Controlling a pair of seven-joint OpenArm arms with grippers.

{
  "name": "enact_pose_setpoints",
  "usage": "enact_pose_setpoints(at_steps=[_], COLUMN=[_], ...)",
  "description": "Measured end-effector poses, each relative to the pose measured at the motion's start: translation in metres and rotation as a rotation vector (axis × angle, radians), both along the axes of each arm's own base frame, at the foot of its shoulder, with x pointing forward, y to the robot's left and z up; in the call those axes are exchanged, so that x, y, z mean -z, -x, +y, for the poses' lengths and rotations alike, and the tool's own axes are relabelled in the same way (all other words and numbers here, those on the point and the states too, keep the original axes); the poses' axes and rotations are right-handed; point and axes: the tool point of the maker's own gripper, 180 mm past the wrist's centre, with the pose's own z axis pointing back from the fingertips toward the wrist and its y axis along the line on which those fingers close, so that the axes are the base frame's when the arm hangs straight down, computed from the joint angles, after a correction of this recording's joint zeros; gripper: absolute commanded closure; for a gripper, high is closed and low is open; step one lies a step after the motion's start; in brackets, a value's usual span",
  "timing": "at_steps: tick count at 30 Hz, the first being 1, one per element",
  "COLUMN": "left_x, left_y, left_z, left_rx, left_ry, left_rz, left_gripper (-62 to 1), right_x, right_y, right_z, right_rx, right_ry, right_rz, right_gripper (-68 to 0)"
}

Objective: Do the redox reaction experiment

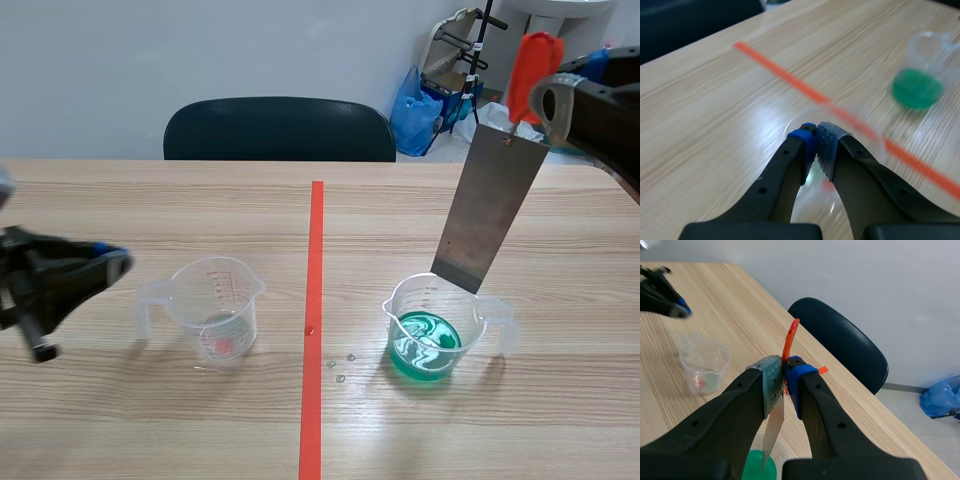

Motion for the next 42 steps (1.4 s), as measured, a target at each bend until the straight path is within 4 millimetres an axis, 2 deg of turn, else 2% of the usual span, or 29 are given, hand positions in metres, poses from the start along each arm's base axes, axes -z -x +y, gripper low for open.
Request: enact_pose_setpoints(at_steps=[4, 8, 14, 17, 20, 23, 25, 27, 31, 32, 33, 42], left_x=[0.001, 0.006, 0.007, 0.007, 0.003, -0.001, -0.007, -0.008, 0.002, 0.002, 0.003, 0.004], left_y=[0.034, 0.074, 0.157, 0.201, 0.234, 0.241, 0.238, 0.236, 0.246, 0.248, 0.249, 0.251], left_z=[0.053, 0.086, 0.11, 0.112, 0.108, 0.106, 0.106, 0.108, 0.111, 0.115, 0.117, 0.12], left_rx=[-0.079, -0.13, -0.199, -0.209, -0.206, -0.222, -0.225, -0.224, -0.2, -0.214, -0.221, -0.227], left_ry=[-0.03, -0.073, -0.081, -0.099, -0.094, -0.081, -0.068, -0.074, -0.115, -0.117, -0.123, -0.125], left_rz=[0.024, 0.05, 0.061, 0.093, 0.124, 0.103, 0.079, 0.069, 0.115, 0.118, 0.124, 0.126], left_gripper=[-2.7, -2.7, -2.8, -3.2, -3.2, -3.4, -8.8, -20.2, -54.7, -59.8, -62.3, -62.3], right_x=[0.0, 0.0, 0.001, 0.001, 0.001, 0.001, 0.002, 0.001, 0.001, 0.001, 0.001, 0.001], right_y=[0.0, 0.0, 0.0, 0.0, 0.0, 0.0, 0.0, 0.0, 0.0, 0.0, 0.0, 0.0], right_z=[0.0, 0.0, 0.0, 0.0, 0.0, 0.0, 0.0, 0.0, 0.0, 0.0, 0.0, 0.0], right_rx=[0.0, 0.0, 0.001, 0.001, 0.001, 0.001, 0.002, 0.0, 0.001, 0.001, 0.001, 0.001], right_ry=[0.0, 0.001, 0.01, 0.012, 0.012, 0.011, 0.013, 0.012, 0.012, 0.011, 0.012, 0.012], right_rz=[0.0, 0.0, -0.001, -0.001, -0.001, -0.002, -0.001, -0.001, -0.001, -0.002, -0.001, -0.001], right_gripper=[-2.0, -2.0, -1.9, -2.0, -2.0, -2.0, -1.9, -2.0, -2.0, -2.0, -2.0, -2.0])
